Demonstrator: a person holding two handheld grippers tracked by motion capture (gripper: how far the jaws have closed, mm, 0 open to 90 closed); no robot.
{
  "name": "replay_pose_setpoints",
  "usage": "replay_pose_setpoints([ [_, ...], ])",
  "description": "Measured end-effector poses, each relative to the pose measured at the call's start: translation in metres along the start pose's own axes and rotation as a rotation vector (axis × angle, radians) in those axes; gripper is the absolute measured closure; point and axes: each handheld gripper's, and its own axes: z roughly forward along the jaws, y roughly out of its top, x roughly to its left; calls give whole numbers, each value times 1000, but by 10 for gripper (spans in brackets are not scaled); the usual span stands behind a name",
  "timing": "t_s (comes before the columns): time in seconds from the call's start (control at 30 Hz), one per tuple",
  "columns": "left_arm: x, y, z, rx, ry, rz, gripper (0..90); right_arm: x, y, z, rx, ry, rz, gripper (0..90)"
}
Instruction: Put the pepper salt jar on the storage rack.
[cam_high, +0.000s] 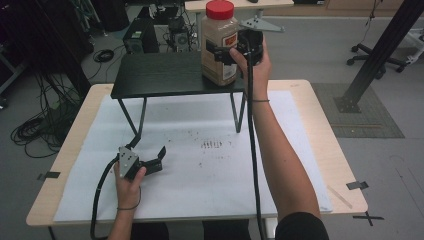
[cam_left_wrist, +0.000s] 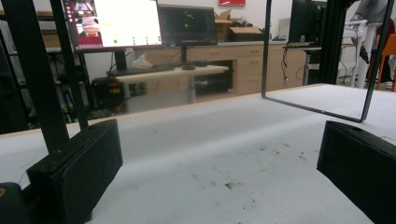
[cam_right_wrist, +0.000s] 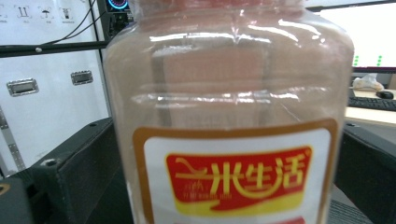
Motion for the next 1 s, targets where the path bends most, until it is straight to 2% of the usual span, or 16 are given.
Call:
replay_pose_setpoints([
  [0.73, 2, 0, 1, 8, 2, -33, 4, 1, -6, -38, -37, -27, 22, 9],
  [1.0, 2, 0, 1, 8, 2, -28, 3, 2, -10, -50, -57, -27, 23, 5],
])
